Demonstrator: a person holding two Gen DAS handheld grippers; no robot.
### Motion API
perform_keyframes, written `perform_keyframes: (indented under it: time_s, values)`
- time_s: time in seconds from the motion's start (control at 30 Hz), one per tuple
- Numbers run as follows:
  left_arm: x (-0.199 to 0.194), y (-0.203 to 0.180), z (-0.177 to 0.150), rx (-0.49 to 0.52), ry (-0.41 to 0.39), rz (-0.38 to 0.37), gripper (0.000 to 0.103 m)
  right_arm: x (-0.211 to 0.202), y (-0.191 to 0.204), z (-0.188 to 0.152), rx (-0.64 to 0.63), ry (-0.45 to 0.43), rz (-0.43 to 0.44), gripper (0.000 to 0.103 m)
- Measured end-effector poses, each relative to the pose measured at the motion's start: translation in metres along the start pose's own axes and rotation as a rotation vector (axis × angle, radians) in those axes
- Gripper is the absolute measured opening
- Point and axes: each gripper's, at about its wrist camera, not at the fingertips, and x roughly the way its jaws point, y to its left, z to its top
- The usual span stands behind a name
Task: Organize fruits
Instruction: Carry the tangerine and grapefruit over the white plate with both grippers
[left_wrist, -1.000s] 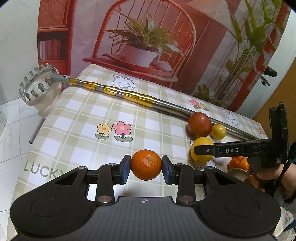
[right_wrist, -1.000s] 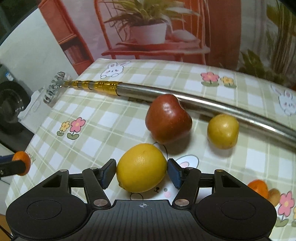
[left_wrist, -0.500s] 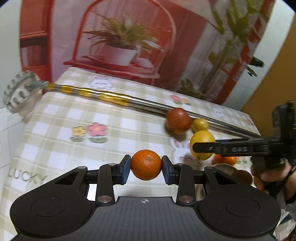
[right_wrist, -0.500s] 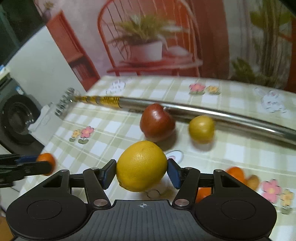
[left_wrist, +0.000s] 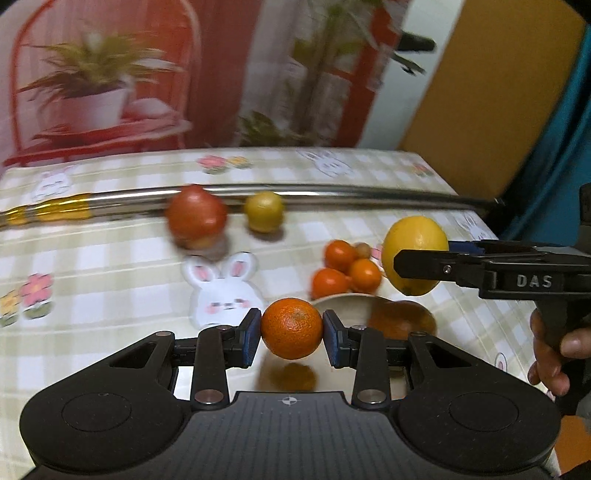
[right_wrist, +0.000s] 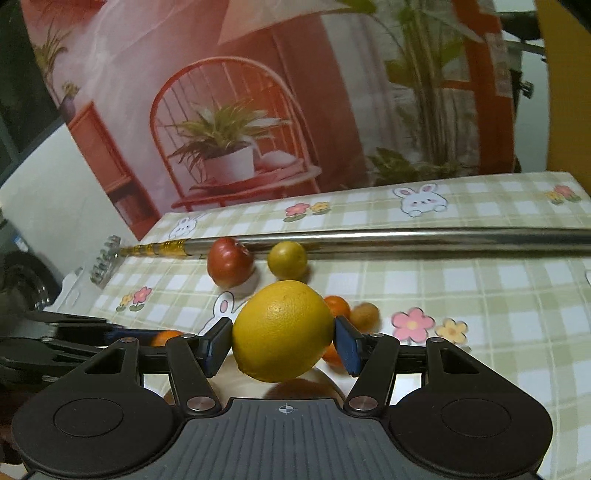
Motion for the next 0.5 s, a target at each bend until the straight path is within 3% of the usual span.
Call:
perform_keyframes:
  time_s: [0.27,0.5]
  values:
    - [0.041,-0.016,0.002,0.051,0.110,-0.010,0.038,-0.008,-0.014,-0.010,0.040,-0.026,0.004,0.055]
    - [0.062,-0.014,0.005,0.040,0.152,-0.008,0.038,-0.012,-0.022,-0.015,0.068,-0.039,0.005,0.055]
